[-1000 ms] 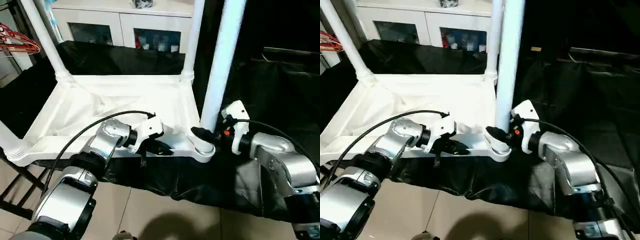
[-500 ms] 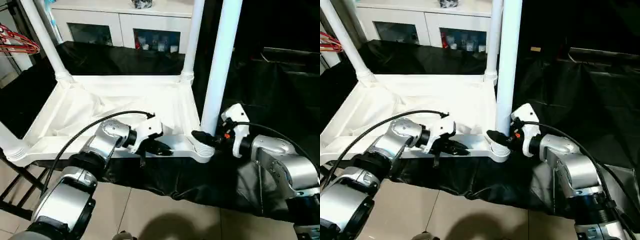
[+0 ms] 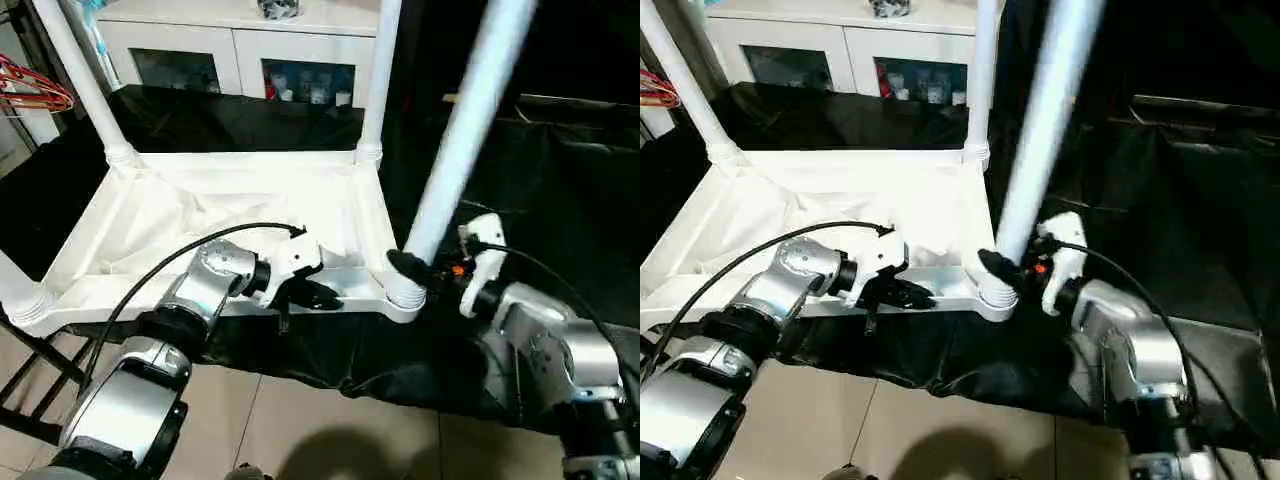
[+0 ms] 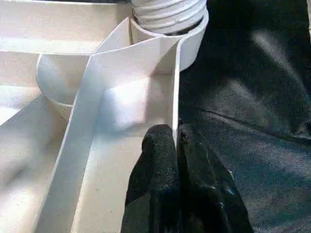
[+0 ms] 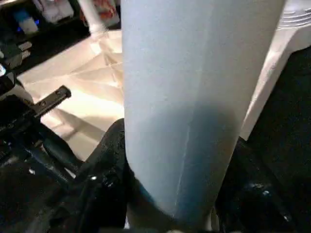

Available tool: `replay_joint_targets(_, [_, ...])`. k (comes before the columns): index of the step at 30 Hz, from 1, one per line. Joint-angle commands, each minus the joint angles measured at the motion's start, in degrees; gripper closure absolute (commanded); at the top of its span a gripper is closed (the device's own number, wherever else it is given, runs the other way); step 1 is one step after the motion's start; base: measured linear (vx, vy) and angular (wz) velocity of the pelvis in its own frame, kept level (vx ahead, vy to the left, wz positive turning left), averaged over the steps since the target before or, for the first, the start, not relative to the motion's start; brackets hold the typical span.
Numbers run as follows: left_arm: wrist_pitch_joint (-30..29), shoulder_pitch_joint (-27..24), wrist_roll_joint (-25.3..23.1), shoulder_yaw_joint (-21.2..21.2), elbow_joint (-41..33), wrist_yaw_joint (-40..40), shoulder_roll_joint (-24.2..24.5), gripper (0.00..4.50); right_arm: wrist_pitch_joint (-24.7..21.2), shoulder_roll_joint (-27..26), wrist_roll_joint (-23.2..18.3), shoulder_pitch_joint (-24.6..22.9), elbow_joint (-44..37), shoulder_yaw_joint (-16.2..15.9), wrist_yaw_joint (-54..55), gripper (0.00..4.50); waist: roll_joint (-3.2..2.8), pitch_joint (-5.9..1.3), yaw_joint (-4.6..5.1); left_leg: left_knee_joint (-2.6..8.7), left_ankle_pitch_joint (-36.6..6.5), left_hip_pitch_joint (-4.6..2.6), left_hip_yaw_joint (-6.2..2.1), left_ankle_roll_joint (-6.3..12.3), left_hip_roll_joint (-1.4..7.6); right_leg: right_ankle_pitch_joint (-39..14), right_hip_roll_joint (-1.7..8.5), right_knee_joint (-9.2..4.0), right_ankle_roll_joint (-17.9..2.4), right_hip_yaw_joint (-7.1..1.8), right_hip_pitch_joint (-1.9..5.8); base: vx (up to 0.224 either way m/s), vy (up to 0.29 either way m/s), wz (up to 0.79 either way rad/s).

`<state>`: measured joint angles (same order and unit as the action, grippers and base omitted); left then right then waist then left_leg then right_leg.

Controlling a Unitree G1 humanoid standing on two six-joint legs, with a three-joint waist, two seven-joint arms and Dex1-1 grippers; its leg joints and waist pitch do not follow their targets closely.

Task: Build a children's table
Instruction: Insert table leg to table base

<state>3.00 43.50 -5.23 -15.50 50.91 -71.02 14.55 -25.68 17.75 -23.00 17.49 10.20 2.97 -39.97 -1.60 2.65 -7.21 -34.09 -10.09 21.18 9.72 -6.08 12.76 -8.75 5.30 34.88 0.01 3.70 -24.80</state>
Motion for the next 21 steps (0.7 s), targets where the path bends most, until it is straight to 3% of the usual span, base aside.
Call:
replay_joint_targets(1, [-0.19,0.27,1.43,1.86,-1.04,0.68,0.28,4.5,-0.01,0.24,1.32,-2.08,3.16,0.45,1.42,2.62,-0.19,-3.8,-0.16,4.49,-16.91,-0.14,0.27,0.51,-0.48,-16.99,2.14,-4.85,-10.34,-1.49,3.94,0.0,0.0,0.0])
replay_joint_targets(4, [-0.19,0.35,1.48,1.97,-1.02,1.02,0.35,4.5,1.92,-0.63,1.24,-4.04,3.44,0.99,1.81,2.62,-0.18,-3.71,-0.2,4.53,-17.88,-0.29,0.31,0.56,-0.48,-18.39,2.21,-5.05,-10.03,-1.51,3.8,0.0,0.0,0.0])
replay_joint_targets(5, [-0.09,0.46,1.46,2.08,-0.78,1.56,0.37,4.5,3.41,-1.18,1.2,-5.32,3.57,1.16,1.89,2.62,-0.49,-3.76,-0.28,4.57,-17.95,-0.34,0.21,0.5,-0.46,-18.41,2.21,-4.97,-10.06,-1.49,3.81,0.0,0.0,0.0])
replay_joint_targets(12, [0.1,0.76,1.49,2.15,-0.21,2.89,0.35,4.5,7.45,-1.79,3.13,-8.39,4.09,-0.07,1.73,2.62,-0.49,-3.59,-0.29,4.79,-19.01,-0.3,0.2,0.71,-0.41,-19.19,2.15,-5.24,-9.84,-1.46,3.76,0.0,0.0,0.0])
replay_joint_targets(21, [0.44,1.51,1.34,2.3,1.0,3.66,0.16,4.5,8.71,-1.21,4.37,-9.62,1.53,-2.16,2.36,2.62,-0.38,-3.29,-0.11,5.25,-20.29,-0.77,0.12,1.06,-0.41,-25.84,2.31,-6.32,-7.53,-1.25,3.62,0.0,0.0,0.0])
